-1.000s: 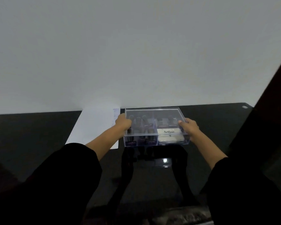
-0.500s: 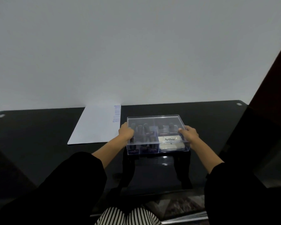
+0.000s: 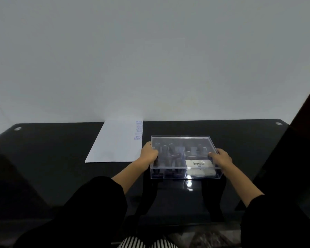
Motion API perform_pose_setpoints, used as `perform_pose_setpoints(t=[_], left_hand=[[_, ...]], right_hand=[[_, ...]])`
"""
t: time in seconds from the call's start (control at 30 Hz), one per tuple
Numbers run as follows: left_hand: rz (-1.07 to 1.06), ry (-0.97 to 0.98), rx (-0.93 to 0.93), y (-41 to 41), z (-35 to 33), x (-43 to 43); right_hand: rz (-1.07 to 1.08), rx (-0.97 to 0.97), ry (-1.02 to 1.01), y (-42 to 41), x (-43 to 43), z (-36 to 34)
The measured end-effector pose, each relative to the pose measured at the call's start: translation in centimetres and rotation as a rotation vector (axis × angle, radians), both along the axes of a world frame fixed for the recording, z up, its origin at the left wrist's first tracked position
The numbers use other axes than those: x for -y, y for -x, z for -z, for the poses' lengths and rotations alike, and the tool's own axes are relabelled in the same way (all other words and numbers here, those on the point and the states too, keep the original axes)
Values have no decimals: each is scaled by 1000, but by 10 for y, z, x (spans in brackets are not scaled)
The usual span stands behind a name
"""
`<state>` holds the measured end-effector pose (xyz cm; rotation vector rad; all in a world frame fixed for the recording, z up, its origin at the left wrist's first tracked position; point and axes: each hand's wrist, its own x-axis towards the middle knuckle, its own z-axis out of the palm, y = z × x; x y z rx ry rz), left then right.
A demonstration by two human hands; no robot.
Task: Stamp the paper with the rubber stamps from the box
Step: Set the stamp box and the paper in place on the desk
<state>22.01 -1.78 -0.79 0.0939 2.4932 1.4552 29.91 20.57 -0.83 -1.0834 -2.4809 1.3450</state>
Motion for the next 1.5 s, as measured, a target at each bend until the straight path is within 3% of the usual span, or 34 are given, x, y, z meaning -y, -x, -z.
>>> perform_pose_setpoints(t=[0.07, 0.17, 0.33, 0.47, 0.83, 1.13, 1.5], left_hand=[[-28, 41, -44, 4, -9, 9], [-59, 89, -120, 16, -26, 31], [-90, 107, -162, 45, -55, 84], [-130, 81, -152, 70, -72, 124], [-153, 120, -34, 143, -41, 180], [-246, 253, 207, 181, 15, 188], [-311, 265, 253, 192, 21, 177]], right_hand=[[21, 20, -162, 4, 6, -11], [-30, -85, -248, 17, 24, -33], [-207, -265, -132, 53, 77, -67], [-351, -289, -42, 85, 130, -78], [-510, -70, 52, 191, 203, -19], [-361, 77, 104, 244, 198, 34], [-308, 96, 78, 244, 186, 37]])
